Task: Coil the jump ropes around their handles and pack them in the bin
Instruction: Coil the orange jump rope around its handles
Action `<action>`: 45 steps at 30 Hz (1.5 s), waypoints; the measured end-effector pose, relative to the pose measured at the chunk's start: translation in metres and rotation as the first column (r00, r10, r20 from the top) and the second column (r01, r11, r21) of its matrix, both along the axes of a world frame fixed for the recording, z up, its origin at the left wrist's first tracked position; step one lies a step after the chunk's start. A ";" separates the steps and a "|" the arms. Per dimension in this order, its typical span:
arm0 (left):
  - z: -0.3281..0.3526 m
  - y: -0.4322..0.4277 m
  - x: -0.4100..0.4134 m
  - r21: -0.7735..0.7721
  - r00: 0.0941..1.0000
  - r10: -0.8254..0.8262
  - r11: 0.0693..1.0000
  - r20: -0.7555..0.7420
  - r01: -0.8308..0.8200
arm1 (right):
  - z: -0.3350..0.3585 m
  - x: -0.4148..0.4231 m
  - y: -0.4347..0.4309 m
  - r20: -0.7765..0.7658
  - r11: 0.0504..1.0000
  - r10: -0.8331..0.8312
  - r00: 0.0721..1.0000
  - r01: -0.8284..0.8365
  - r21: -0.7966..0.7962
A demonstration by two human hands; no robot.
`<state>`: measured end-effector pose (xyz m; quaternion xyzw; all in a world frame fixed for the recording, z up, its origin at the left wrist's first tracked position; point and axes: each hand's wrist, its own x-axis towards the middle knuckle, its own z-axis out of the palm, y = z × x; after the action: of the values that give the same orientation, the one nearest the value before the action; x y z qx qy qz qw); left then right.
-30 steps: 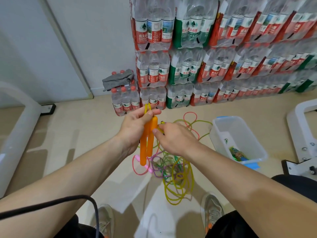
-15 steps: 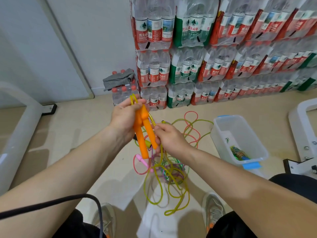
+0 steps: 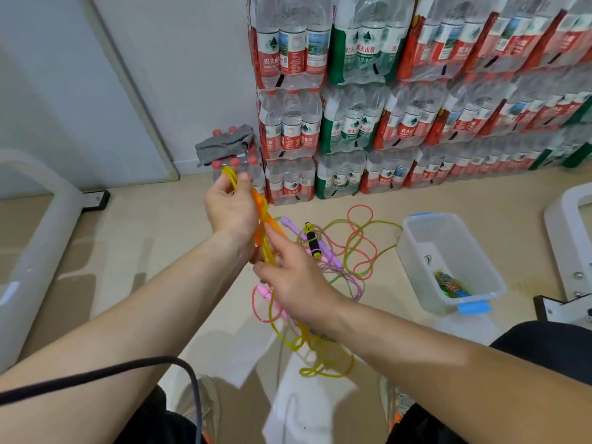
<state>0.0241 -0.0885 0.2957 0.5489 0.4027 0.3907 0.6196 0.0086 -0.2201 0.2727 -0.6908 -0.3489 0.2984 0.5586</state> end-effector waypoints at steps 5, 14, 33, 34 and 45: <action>0.002 -0.003 0.004 -0.241 0.997 0.071 0.969 0.037 -0.060 | -0.012 -0.013 -0.007 0.175 0.991 0.043 0.984 -0.020 -0.130; 0.001 0.001 0.006 -0.297 0.995 -0.099 0.950 0.018 0.099 | -0.021 0.002 -0.011 0.748 0.950 0.166 0.643 0.099 -0.295; 0.031 0.011 -0.013 -0.495 0.900 -0.355 0.752 0.252 0.436 | -0.011 0.060 -0.028 0.136 0.972 0.026 0.990 0.007 -0.235; 0.033 0.010 -0.017 -0.469 0.862 -0.427 0.724 0.272 0.506 | -0.007 0.071 -0.030 0.128 0.969 0.047 0.991 -0.014 -0.247; 0.033 0.008 -0.036 -0.239 0.534 -0.842 0.504 0.077 0.830 | 0.013 0.108 -0.043 0.061 0.816 0.387 0.920 -0.310 -0.488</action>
<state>-0.0121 -0.0807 0.3286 0.6026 0.1482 -0.0237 0.7838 0.1169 -0.2634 0.2857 -0.7505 -0.4301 0.4156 0.2813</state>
